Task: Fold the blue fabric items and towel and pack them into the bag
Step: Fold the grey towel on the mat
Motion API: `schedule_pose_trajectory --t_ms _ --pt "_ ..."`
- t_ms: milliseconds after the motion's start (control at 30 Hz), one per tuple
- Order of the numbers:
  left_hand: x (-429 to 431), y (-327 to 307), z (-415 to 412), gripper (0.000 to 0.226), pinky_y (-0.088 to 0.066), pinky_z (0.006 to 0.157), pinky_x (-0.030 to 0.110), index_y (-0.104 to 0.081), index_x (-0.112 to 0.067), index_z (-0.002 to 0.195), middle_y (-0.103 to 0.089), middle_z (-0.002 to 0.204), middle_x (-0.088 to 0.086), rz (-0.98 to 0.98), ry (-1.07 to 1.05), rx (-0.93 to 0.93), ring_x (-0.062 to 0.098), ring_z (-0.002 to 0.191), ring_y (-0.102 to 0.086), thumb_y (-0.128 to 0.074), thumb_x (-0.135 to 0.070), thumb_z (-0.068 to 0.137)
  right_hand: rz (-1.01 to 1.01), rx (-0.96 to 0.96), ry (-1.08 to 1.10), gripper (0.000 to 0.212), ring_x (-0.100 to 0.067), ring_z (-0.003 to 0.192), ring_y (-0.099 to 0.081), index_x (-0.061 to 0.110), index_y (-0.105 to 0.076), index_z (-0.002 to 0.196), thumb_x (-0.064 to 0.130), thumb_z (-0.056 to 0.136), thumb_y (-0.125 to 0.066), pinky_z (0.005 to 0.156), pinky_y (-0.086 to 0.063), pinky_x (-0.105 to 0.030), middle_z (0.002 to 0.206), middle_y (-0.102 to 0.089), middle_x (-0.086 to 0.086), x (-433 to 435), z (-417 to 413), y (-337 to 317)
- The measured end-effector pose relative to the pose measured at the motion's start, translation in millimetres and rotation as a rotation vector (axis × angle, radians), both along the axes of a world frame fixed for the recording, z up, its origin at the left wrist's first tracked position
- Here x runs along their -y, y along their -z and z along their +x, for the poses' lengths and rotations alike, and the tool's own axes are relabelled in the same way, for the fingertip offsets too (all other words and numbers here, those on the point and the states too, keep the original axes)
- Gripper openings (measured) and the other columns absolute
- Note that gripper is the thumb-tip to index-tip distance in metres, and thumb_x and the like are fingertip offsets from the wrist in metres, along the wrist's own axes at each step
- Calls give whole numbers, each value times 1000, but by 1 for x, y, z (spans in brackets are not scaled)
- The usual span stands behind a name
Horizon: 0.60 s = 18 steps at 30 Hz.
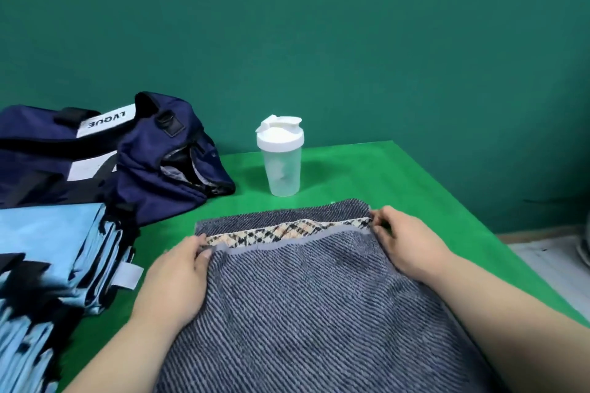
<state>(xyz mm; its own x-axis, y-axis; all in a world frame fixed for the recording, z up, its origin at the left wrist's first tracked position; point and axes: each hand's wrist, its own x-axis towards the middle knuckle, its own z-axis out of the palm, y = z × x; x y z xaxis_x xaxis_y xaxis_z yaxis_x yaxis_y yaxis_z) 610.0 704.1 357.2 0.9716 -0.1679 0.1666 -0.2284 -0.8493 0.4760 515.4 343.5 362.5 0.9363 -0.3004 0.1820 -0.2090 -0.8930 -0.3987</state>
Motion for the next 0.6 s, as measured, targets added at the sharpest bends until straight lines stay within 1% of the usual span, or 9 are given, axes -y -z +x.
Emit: schedule_pose_trajectory --t_ms 67,200,267,300,367,433,467,533,600 --pt "-8 -2 -27 30 -47 94 42 -60 -22 126 -66 126 5 -5 22 -21 31 113 -60 -48 -32 101 27 11 18 13 -21 107 -63 37 -46 85 36 96 -53 87 -53 -40 117 -69 7 -9 -37 -3" --pt "-30 -6 -100 35 -35 114 44 -54 -33 134 -52 145 -2 -1 59 -105 23 135 -47 -45 -39 101 67 10 58 13 -16 113 -58 34 -51 86 31 96 -57 91 -49 -36 123 -65 12 -32 -124 -5" --pt "-43 -7 -134 38 -33 116 45 -52 -36 137 -47 149 -3 -30 74 -129 21 139 -42 -44 -41 100 130 14 77 15 -13 112 -56 34 -51 84 28 97 -58 88 -45 -33 116 -63 12 -43 -164 -7" --pt "-49 -9 -147 35 -36 113 44 -55 -36 133 -49 148 -5 -84 87 -135 19 137 -44 -46 -40 99 175 27 86 16 -11 113 -54 33 -51 84 26 97 -58 87 -41 -30 115 -60 12 -47 -180 -9" --pt "-58 -18 -170 19 -45 99 40 -62 -39 112 -61 133 -12 -239 92 -137 16 125 -55 -50 -32 100 249 83 120 18 -10 110 -53 31 -51 84 22 98 -58 87 -36 -27 114 -59 9 -53 -203 -16" --pt "-65 -34 -190 19 -47 76 32 -62 -42 92 -70 97 -21 -363 73 -82 11 96 -65 -53 -27 99 290 184 171 17 -13 95 -58 29 -52 84 21 98 -59 79 -38 -27 101 -64 8 -56 -220 -31" --pt "-68 -43 -198 20 -45 69 29 -61 -41 88 -69 84 -20 -407 69 -45 7 83 -64 -54 -25 99 321 235 183 16 -10 86 -58 28 -53 84 21 98 -59 73 -39 -27 92 -64 10 -58 -227 -40" --pt "-74 -60 -213 18 -46 68 25 -61 -33 87 -67 80 -20 -557 58 17 0 71 -61 -55 -20 98 451 349 177 15 0 72 -55 22 -56 85 17 98 -58 66 -40 -17 77 -62 13 -62 -235 -59" --pt "-76 -77 -221 13 -48 71 30 -63 -33 89 -69 81 -15 -708 51 61 3 70 -61 -58 -25 99 586 452 161 14 2 64 -52 19 -56 86 12 99 -56 64 -39 -13 72 -60 13 -65 -237 -77"
